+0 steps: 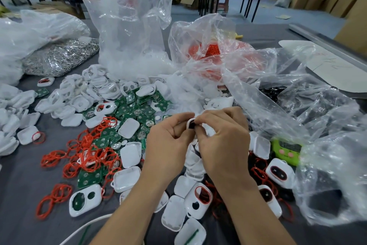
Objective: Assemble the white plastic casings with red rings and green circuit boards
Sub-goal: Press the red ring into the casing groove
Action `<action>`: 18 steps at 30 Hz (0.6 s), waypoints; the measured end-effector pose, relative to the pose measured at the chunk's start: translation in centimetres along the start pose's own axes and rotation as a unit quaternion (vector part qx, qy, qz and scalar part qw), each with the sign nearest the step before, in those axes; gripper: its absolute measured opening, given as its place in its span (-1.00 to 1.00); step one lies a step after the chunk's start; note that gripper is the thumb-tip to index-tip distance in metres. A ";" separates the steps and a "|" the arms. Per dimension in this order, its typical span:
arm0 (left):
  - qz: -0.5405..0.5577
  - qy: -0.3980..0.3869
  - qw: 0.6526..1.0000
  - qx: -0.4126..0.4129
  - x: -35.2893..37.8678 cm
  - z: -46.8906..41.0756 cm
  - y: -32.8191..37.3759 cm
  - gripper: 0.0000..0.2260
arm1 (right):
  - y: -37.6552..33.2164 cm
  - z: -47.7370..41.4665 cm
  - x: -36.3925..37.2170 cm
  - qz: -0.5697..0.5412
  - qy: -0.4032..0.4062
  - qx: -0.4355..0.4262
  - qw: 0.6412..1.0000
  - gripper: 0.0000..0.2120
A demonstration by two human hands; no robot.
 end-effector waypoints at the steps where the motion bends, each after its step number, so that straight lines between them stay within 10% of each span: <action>1: -0.023 0.003 1.000 0.011 -0.1 0.0 0.1 -0.67 | -0.1 0.0 0.0 0.004 0.000 -0.002 1.000 -0.86; 8: -0.075 -0.003 0.994 0.082 0.2 0.8 1.8 -0.69 | 3.6 0.1 -0.5 -0.193 0.007 0.227 0.954 -0.86; 18: -0.186 0.141 0.971 0.051 -2.2 1.2 2.2 -0.42 | 3.2 2.6 3.8 -0.582 -0.084 0.520 0.620 -0.78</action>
Point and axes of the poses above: each hand's wrist, its own z-axis away from the middle knuckle, its own x-axis out of the palm, y = z × x, the point moved 7 cm from there along -z, towards the middle knuckle, and after that the axes turned 15 degrees about -z, right-handed, at the moved point
